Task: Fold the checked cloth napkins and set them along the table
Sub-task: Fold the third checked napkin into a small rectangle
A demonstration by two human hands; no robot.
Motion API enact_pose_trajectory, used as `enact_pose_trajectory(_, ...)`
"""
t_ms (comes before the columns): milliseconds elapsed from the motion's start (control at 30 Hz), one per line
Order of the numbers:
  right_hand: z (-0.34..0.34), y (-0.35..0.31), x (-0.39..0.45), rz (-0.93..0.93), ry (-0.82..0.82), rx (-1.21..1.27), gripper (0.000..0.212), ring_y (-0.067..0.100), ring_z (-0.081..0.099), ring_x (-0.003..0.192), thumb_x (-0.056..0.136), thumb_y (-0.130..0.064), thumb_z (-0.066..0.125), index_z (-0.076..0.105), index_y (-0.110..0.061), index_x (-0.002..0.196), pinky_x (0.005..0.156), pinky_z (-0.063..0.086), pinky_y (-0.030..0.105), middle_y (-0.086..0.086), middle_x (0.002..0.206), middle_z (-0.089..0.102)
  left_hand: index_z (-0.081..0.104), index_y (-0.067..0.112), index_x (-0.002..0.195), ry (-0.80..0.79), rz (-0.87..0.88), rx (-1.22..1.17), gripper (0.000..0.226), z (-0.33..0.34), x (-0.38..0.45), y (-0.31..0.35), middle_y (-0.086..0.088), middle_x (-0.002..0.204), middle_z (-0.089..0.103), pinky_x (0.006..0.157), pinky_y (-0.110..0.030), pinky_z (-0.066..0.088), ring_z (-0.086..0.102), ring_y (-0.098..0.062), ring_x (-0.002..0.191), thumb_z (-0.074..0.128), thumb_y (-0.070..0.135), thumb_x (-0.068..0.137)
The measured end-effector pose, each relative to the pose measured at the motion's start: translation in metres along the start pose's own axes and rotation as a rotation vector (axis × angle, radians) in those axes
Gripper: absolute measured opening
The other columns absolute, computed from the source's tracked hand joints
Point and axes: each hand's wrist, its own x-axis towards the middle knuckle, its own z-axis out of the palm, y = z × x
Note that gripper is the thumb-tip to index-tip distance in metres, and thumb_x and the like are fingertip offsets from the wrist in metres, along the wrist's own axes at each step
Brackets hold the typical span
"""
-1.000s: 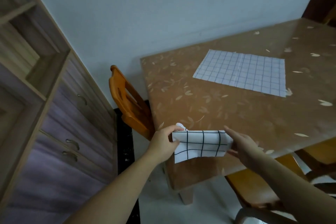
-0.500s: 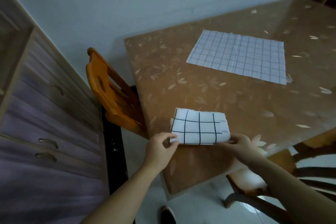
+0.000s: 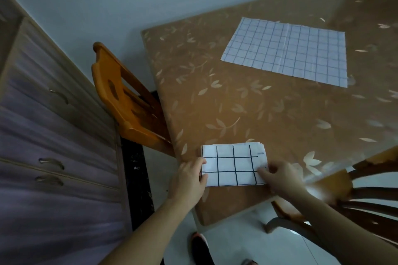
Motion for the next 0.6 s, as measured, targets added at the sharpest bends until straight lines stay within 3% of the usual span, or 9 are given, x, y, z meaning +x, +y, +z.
enact_pose_trajectory(67,0.005,0.004,0.002,0.011,0.04,-0.036,0.037,0.009,0.037,0.043,0.084,-0.025,0.063,0.045,-0.016,0.053,0.045,0.028,0.025,-0.005,0.047,0.04,0.053,0.031,0.125,0.066,0.205,0.183,0.033,0.007,0.007,0.003,0.006,0.114,0.058,0.088,-0.034,0.045,0.055,-0.019,0.109,0.048,0.039,0.093)
enact_pose_trajectory(133,0.008,0.003,0.003,0.024,0.062,-0.042,0.032,0.008,0.04,0.047,0.085,-0.027,0.063,0.047,-0.017,0.059,0.047,0.032,0.025,-0.007,0.052,0.044,0.051,0.028,0.134,0.029,0.342,0.267,0.048,0.018,0.015,0.012,0.0,0.138,0.052,0.103,-0.045,0.039,0.045,-0.026,0.131,0.037,0.048,0.092)
enact_pose_trajectory(200,0.008,-0.003,0.0,0.06,0.11,-0.013,0.017,0.01,0.057,0.067,0.086,-0.036,0.061,0.059,-0.019,0.087,0.061,0.051,0.032,-0.006,0.076,0.06,0.028,0.028,0.15,-0.106,0.371,0.322,0.062,0.03,0.019,0.016,-0.003,0.16,0.021,0.117,-0.054,0.01,0.013,-0.027,0.149,0.023,0.055,0.094)
enact_pose_trajectory(233,0.009,-0.003,-0.002,0.057,0.184,-0.032,0.028,0.015,0.061,0.083,0.087,-0.041,0.059,0.058,-0.02,0.106,0.075,0.054,0.039,-0.003,0.096,0.062,0.017,0.03,0.153,-0.161,0.352,0.318,0.066,0.033,0.019,0.016,-0.002,0.163,0.007,0.117,-0.054,-0.004,-0.001,-0.025,0.15,0.018,0.058,0.094)
enact_pose_trajectory(267,0.013,-0.003,-0.004,0.005,0.271,-0.093,0.04,0.02,0.059,0.098,0.088,-0.044,0.057,0.053,-0.021,0.121,0.086,0.051,0.043,0.002,0.114,0.058,0.011,0.031,0.154,-0.16,0.331,0.297,0.068,0.037,0.019,0.014,-0.002,0.163,0.002,0.116,-0.053,-0.01,-0.006,-0.025,0.15,0.016,0.06,0.093)
enact_pose_trajectory(333,0.028,-0.014,-0.013,-0.215,0.386,-0.237,0.049,0.026,0.047,0.121,0.092,-0.046,0.05,0.045,-0.021,0.134,0.099,0.039,0.044,0.007,0.136,0.046,0.01,0.032,0.154,-0.137,0.313,0.29,0.069,0.039,0.019,0.011,-0.003,0.163,0.004,0.117,-0.055,-0.006,-0.004,-0.029,0.15,0.017,0.063,0.093)
enact_pose_trajectory(467,0.083,-0.063,-0.027,-0.603,0.079,-0.317,0.061,0.018,0.01,0.148,0.095,-0.053,0.021,0.027,-0.026,0.149,0.118,0.014,0.04,0.0,0.159,0.021,-0.01,0.025,0.151,-0.17,0.326,0.421,0.075,0.038,0.018,0.011,-0.009,0.163,-0.005,0.116,-0.058,-0.004,-0.01,-0.032,0.148,0.028,0.057,0.095)
enact_pose_trajectory(533,0.096,-0.067,-0.018,-0.56,0.015,-0.321,0.066,0.012,-0.007,0.148,0.093,-0.055,0.011,0.013,-0.026,0.153,0.121,0.003,0.04,-0.005,0.162,0.006,-0.015,0.021,0.151,-0.187,0.308,0.473,0.078,0.035,0.019,0.014,-0.01,0.162,-0.012,0.116,-0.057,-0.007,-0.017,-0.033,0.147,0.027,0.055,0.096)
enact_pose_trajectory(600,0.092,-0.049,-0.003,-0.48,0.012,-0.352,0.069,0.012,-0.005,0.149,0.093,-0.055,0.008,0.011,-0.023,0.154,0.121,-0.001,0.039,-0.005,0.162,0.003,-0.004,0.023,0.154,-0.191,0.289,0.42,0.074,0.036,0.021,0.014,-0.005,0.162,-0.013,0.117,-0.056,-0.006,-0.018,-0.031,0.147,0.025,0.056,0.094)
